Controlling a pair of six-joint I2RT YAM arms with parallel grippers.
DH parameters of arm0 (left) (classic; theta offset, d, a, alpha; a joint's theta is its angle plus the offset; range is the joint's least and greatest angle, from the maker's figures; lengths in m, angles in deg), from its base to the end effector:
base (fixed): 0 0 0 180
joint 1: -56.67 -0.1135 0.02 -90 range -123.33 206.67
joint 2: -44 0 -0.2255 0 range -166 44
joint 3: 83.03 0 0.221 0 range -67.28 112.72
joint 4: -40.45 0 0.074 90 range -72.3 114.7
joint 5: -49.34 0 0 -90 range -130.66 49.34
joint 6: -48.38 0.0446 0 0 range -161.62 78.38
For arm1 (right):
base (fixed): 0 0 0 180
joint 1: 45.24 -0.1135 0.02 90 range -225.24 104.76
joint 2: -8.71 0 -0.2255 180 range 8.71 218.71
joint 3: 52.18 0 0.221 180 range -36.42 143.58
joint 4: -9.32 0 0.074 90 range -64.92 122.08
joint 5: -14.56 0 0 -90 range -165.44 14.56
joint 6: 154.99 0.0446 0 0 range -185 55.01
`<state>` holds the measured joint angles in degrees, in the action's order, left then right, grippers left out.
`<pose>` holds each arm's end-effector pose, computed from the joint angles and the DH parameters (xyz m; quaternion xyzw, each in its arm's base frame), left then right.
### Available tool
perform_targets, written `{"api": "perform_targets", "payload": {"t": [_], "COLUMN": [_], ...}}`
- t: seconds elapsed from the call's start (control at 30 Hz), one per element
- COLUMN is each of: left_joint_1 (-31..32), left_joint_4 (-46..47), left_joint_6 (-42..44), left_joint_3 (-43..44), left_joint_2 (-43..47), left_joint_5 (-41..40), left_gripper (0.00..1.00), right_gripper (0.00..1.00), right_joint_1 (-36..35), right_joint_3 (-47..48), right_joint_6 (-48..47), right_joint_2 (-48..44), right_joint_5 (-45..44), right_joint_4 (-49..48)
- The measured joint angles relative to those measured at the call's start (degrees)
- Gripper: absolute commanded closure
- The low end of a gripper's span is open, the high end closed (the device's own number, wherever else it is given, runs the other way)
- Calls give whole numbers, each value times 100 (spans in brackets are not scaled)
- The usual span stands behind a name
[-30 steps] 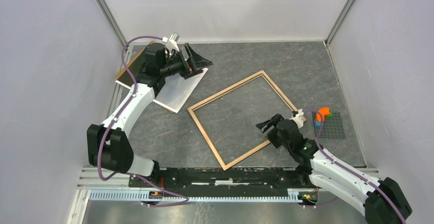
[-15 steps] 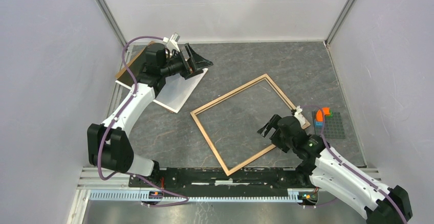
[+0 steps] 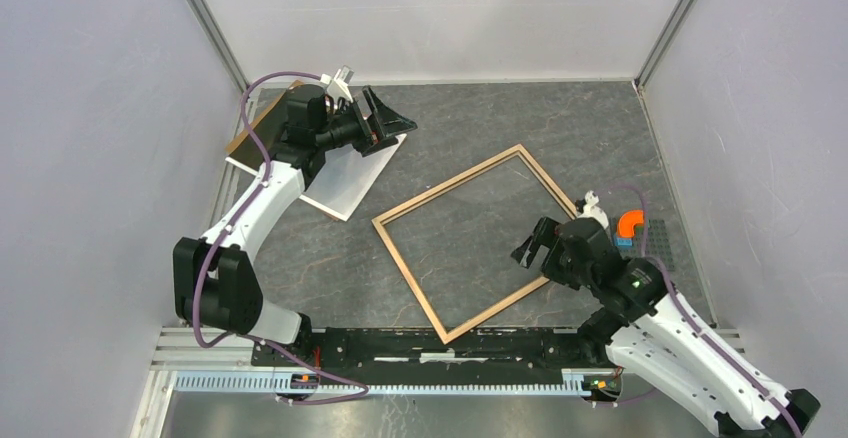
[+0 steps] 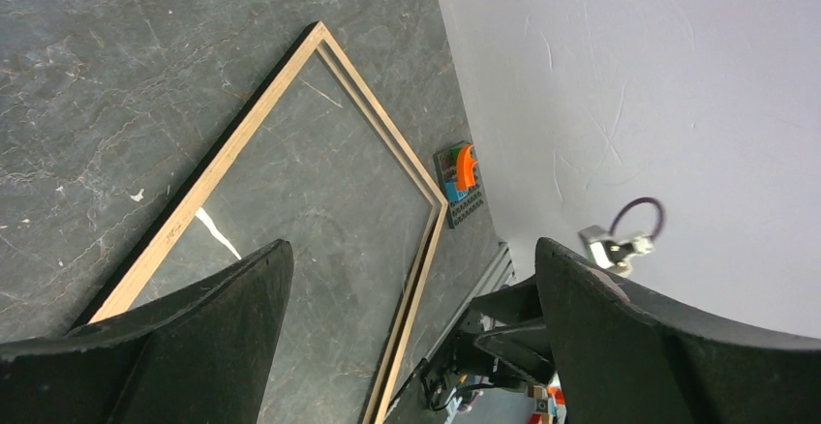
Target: Put the photo into the frame
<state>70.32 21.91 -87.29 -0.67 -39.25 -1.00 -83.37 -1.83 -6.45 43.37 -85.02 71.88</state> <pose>0.3010 -0.1024 0.2980 -0.0234 0.7921 -0.5095 0.3352 0.1052 0.0732 0.2154 0.1944 0.9067 0.2220 0.3015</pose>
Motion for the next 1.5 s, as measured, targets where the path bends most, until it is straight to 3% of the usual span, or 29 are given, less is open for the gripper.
{"api": "perform_targets", "payload": {"t": [0.13, 0.23, 0.4, 0.53, 0.67, 0.87, 1.17, 1.5], "left_joint_1": [57, 339, 914, 931, 894, 896, 896, 896], "left_joint_4": [-44, -503, -1261, -1523, -1679, -1615, -909, -378], "left_joint_6": [13, 260, 654, 763, 765, 761, 511, 302], "left_joint_3": [4, 98, 190, -527, -1403, -2356, -3355, -3545], "left_joint_2": [0, 2, 184, 918, 1513, 1567, 1655, 1611], "left_joint_5": [-59, -439, -1021, -1379, -1462, -1311, -1311, -1311], "left_gripper": [0, 0, 0, 0, 0, 0, 0, 0], "right_gripper": [2, 2, 2, 8, 13, 20, 23, 23], "right_joint_1": [0, 157, 1290, 2157, 2874, 3491, 3628, 3681], "right_joint_3": [750, 1147, 1429, 1663, 1794, 1812, 1812, 1810], "right_joint_6": [-1113, -2133, -3442, -4061, -4323, -4511, -4627, -4647], "right_joint_2": [584, 1443, 2997, 4076, 4745, 5257, 5438, 5657], "right_joint_5": [-411, -769, -538, -24, 809, 1670, 2164, 2164], "right_joint_4": [-59, -629, -1864, -2439, -2935, -3309, -3521, -3654]}}
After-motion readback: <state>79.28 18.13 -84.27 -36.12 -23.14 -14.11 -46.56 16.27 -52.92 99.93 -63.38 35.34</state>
